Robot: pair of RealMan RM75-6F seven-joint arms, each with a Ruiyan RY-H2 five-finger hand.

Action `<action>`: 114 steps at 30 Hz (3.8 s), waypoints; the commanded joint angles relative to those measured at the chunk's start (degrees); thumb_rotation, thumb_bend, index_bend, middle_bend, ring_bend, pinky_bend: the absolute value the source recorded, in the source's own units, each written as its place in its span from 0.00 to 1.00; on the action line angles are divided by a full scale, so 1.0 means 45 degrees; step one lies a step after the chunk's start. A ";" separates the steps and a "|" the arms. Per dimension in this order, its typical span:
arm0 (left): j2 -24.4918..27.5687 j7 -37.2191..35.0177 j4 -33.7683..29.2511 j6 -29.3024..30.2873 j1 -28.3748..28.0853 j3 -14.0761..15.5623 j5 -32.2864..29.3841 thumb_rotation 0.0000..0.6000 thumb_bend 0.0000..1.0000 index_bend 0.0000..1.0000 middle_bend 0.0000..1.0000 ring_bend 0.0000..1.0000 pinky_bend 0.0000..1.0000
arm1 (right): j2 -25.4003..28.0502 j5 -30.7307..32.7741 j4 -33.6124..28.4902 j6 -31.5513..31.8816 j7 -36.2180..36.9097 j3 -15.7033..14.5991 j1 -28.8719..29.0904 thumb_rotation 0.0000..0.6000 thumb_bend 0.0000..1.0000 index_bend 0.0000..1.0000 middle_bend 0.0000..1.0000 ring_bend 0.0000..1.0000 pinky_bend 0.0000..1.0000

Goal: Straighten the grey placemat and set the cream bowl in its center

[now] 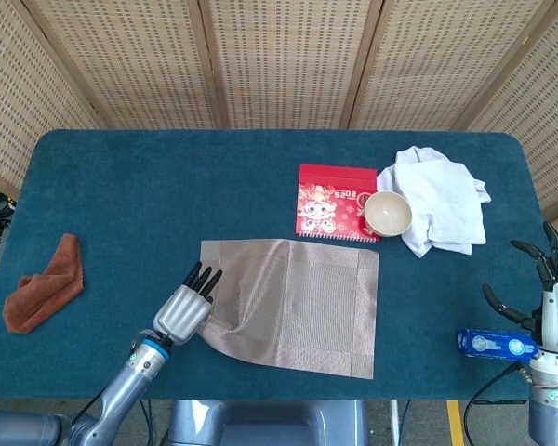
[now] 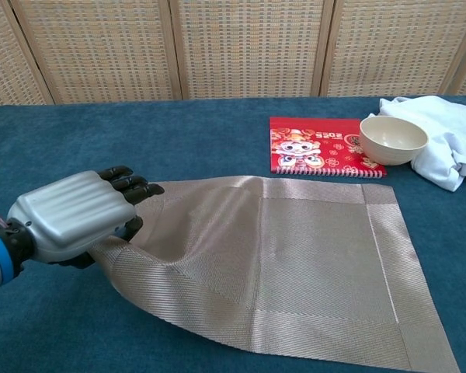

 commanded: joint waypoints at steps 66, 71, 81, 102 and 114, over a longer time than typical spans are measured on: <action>0.4742 -0.7972 -0.1550 0.3430 0.3943 0.0765 0.4660 1.00 0.20 0.00 0.00 0.00 0.00 | -0.0411 -0.0699 -0.0167 -0.0441 -0.2077 -0.0872 0.0314 1.00 0.36 0.28 0.04 0.00 0.00; 0.4822 -0.8630 -0.1249 0.3919 0.4173 0.0255 0.4727 1.00 0.20 0.00 0.00 0.00 0.00 | -0.0628 -0.0212 -0.0193 -0.1762 -0.2991 -0.0622 0.1095 1.00 0.33 0.28 0.05 0.00 0.00; 0.4936 -0.9282 -0.1066 0.3332 0.4227 -0.0366 0.4121 1.00 0.20 0.00 0.00 0.00 0.00 | -0.2175 0.1928 0.1631 -0.4994 -0.7287 0.0829 0.3876 1.00 0.33 0.35 0.10 0.00 0.00; 0.4914 -0.9596 -0.0770 0.2595 0.4263 -0.1128 0.3431 1.00 0.20 0.00 0.00 0.00 0.00 | -0.5324 0.4100 0.7668 -0.7956 -0.7567 0.1391 0.6490 1.00 0.33 0.40 0.13 0.00 0.03; 0.4914 -0.9711 -0.0688 0.2321 0.4266 -0.1266 0.3327 1.00 0.20 0.00 0.00 0.00 0.00 | -0.6112 0.4199 0.9008 -0.8435 -0.7135 0.1259 0.6912 1.00 0.33 0.44 0.15 0.00 0.03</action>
